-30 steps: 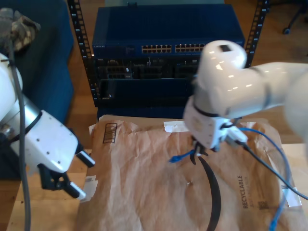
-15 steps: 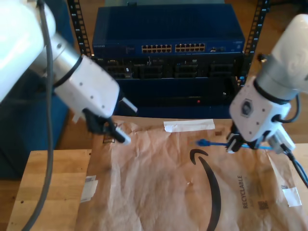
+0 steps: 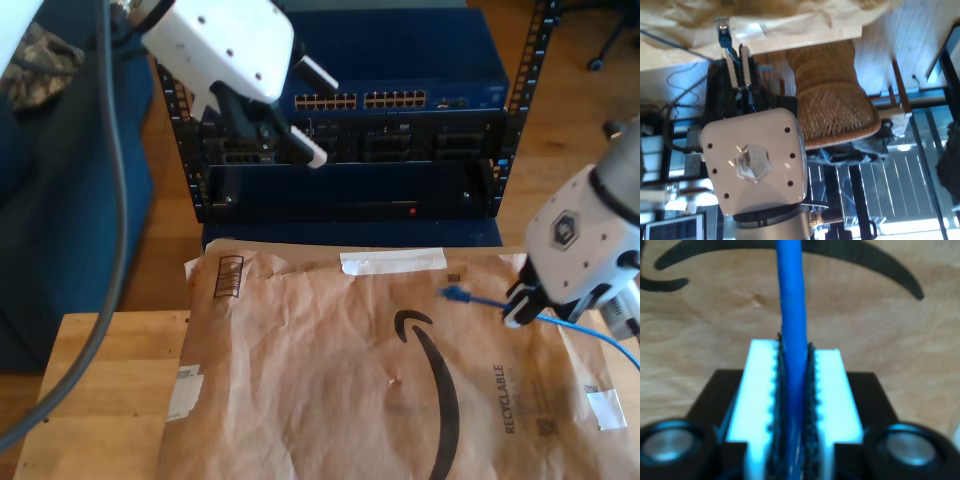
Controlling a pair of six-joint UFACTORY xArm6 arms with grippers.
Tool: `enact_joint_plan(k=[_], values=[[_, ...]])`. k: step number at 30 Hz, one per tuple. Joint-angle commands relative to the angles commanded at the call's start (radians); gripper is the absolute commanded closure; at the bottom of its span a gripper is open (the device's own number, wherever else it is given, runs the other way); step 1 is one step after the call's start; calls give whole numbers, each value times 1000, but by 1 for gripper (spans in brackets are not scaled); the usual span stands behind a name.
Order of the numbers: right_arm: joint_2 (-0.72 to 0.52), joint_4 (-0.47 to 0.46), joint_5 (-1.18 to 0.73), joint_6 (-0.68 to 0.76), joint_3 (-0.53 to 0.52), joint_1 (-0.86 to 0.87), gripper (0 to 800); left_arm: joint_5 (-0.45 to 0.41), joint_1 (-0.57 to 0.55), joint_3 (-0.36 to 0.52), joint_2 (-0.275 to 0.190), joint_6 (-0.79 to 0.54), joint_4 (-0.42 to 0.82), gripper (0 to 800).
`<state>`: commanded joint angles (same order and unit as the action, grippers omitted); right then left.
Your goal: Grab the cable and plug it in
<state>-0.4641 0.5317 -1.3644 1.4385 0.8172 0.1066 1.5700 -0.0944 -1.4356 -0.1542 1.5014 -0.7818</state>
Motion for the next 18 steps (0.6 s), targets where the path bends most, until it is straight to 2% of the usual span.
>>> enact_joint_plan(k=[8,18], values=[[-3,249,-120,-2,66,137,772,0,-6,11,0,0,-3,0],[-6,374,-195,12,184,178,771,57,-6,12,0,0,-44,0]])
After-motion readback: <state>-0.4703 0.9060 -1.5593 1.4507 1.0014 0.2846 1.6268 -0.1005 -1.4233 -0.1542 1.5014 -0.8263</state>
